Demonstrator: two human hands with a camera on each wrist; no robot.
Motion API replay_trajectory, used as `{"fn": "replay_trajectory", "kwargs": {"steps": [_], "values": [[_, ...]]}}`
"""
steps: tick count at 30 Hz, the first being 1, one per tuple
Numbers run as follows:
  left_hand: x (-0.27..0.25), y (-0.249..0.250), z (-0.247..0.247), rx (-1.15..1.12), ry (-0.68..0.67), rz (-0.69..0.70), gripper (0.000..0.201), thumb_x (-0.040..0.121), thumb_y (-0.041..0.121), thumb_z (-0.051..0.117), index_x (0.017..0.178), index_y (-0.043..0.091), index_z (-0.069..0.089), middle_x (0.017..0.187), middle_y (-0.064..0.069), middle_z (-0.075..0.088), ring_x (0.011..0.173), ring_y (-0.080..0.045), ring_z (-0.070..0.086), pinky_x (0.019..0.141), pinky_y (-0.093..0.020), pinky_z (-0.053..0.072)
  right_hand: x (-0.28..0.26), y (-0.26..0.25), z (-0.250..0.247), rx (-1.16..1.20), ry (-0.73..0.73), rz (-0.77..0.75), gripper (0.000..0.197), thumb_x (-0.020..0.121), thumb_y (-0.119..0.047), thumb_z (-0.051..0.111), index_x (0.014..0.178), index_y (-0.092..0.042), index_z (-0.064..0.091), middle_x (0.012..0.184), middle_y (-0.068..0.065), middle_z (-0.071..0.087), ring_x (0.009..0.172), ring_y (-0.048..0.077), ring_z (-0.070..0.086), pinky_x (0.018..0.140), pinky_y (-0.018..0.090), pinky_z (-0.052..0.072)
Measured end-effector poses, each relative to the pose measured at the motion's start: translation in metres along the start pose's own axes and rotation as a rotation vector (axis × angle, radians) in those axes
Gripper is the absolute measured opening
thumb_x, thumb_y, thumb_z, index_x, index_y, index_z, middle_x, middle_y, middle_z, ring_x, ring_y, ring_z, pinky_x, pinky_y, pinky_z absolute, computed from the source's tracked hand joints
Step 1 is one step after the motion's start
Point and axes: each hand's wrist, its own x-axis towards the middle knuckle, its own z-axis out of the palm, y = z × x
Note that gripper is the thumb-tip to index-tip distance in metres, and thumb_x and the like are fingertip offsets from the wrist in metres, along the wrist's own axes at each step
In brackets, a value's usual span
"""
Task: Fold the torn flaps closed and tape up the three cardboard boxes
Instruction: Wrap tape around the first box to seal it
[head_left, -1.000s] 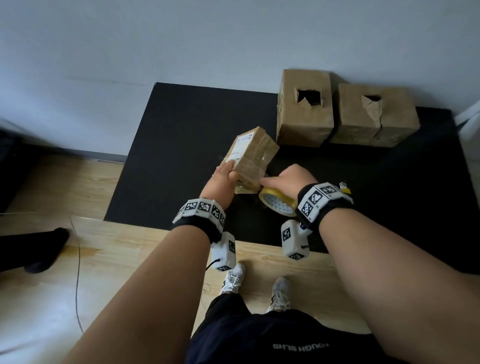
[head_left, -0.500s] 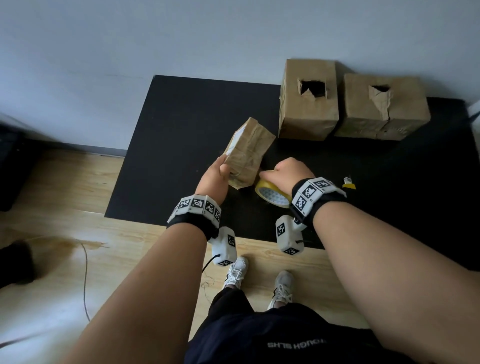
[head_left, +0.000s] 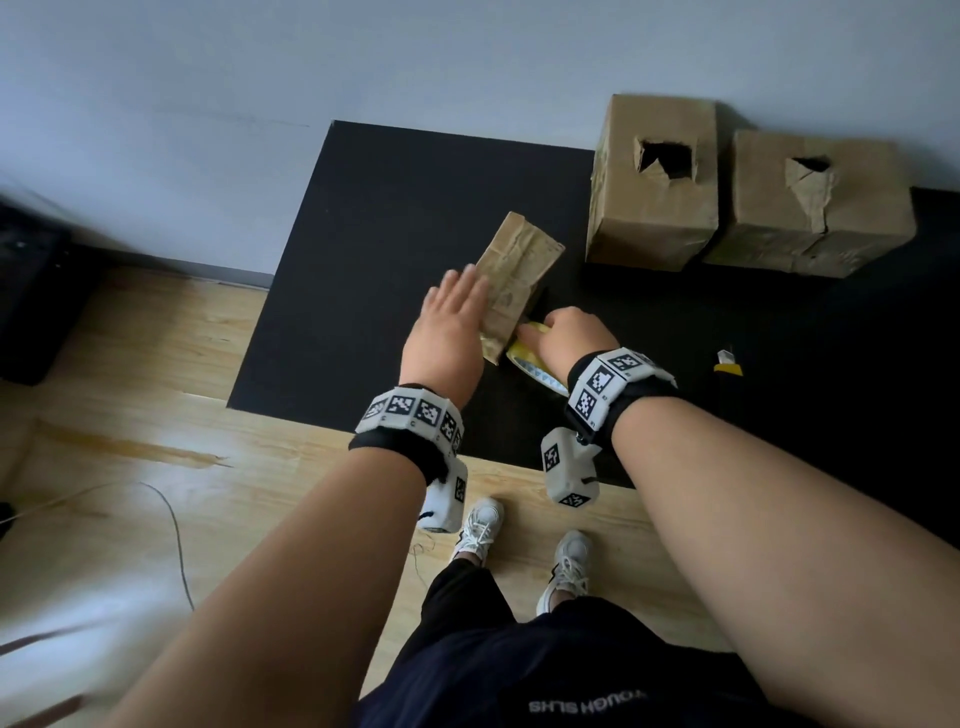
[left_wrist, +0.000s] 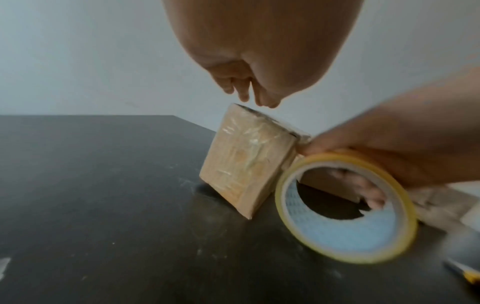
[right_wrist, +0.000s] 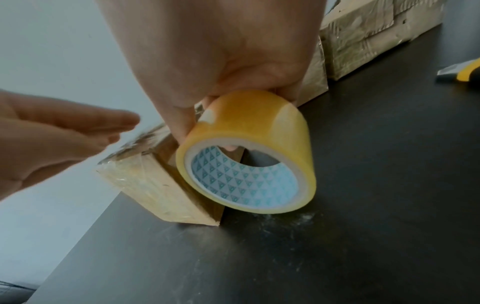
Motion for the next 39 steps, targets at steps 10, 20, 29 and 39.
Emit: {"fn": "replay_trajectory", "kwargs": {"steps": [10, 20, 29, 39], "values": [[0.003, 0.003, -0.001, 0.133, -0.129, 0.033, 0.061, 0.102, 0.047, 0.029, 0.155, 0.022, 0.014, 0.163, 0.001, 0.001, 0.149, -0.018, -0.009, 0.121, -0.036, -0.007, -0.001, -0.001, -0.001, 0.025, -0.001, -0.066, 0.043, 0.094, -0.055, 0.048, 0.080, -0.015, 0.058, 0.078, 0.005, 0.060, 0.071, 0.021, 0.059, 0.063, 0.033, 0.042], [0.001, 0.006, -0.009, -0.083, -0.027, -0.142, 0.058, 0.093, 0.045, 0.056, 0.147, 0.035, 0.038, 0.161, -0.009, 0.015, 0.143, -0.026, 0.021, 0.113, -0.035, 0.027, -0.009, 0.015, -0.008, 0.219, -0.004, -0.147, 0.041, 0.092, -0.049, 0.055, 0.088, -0.010, 0.067, 0.082, 0.006, 0.065, 0.077, 0.021, 0.064, 0.070, 0.035, 0.050], [0.004, 0.009, -0.028, -0.677, -0.130, -0.355, 0.054, 0.093, 0.029, 0.059, 0.145, 0.029, 0.043, 0.143, -0.003, 0.049, 0.126, -0.018, 0.049, 0.098, -0.027, 0.037, -0.014, -0.009, -0.046, 0.200, 0.112, -0.338, 0.053, 0.082, -0.054, 0.065, 0.051, -0.015, 0.048, 0.053, 0.002, 0.045, 0.054, 0.018, 0.050, 0.057, 0.035, 0.040], [0.006, 0.010, -0.033, -0.778, -0.121, -0.421, 0.050, 0.093, 0.021, 0.057, 0.141, 0.027, 0.050, 0.142, -0.002, 0.051, 0.127, -0.018, 0.048, 0.101, -0.024, 0.035, -0.012, -0.001, -0.051, 0.160, 0.062, -0.316, 0.052, 0.084, -0.049, 0.063, 0.050, -0.014, 0.046, 0.053, 0.000, 0.044, 0.055, 0.017, 0.047, 0.055, 0.030, 0.034]]}}
